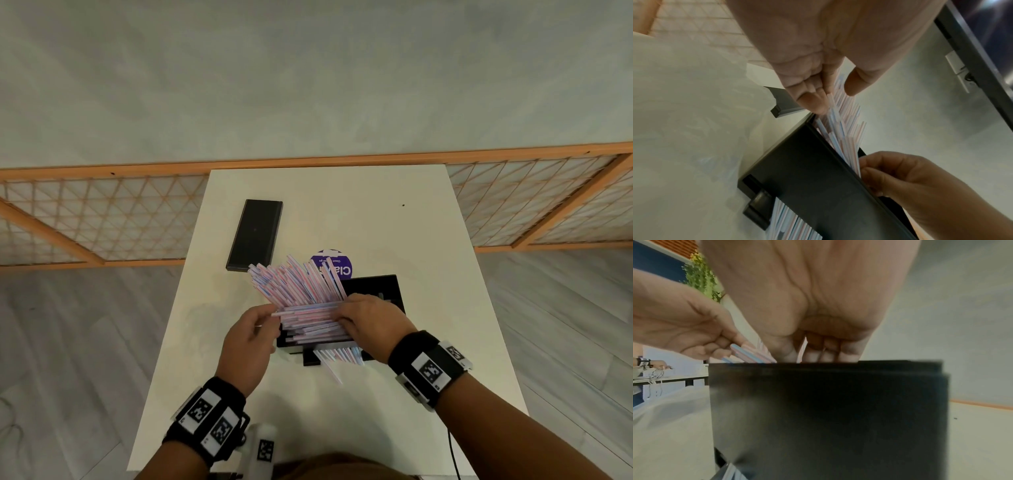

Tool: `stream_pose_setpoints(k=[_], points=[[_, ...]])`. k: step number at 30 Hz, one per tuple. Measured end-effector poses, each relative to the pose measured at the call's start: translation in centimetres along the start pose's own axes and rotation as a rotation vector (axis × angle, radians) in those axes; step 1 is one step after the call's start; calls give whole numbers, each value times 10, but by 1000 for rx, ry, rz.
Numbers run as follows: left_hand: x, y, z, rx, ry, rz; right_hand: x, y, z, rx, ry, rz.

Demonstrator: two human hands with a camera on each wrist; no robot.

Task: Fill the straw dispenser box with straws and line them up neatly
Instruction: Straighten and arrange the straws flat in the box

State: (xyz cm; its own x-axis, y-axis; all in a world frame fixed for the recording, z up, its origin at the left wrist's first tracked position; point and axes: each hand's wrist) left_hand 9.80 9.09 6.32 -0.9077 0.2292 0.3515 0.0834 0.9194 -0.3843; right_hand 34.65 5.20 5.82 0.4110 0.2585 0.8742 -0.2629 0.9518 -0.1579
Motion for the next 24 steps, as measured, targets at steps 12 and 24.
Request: stream_pose_setpoints(k=[12, 24], points=[[-29, -10, -16, -513, 621, -20, -1, 1, -8, -133, 22, -90], [-47, 19, -15, -708, 1092, 225, 35, -38, -20, -176, 214, -373]])
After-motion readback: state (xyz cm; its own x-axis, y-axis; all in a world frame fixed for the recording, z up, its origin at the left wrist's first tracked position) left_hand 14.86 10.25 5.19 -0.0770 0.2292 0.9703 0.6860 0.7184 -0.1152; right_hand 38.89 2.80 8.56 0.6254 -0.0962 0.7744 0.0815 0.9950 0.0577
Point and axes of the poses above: each hand's wrist, its own y-axis towards the middle knuckle, its own x-axis out of the back of the hand, z = x × y, and after that the axes turned 6 degrees about x, right-handed
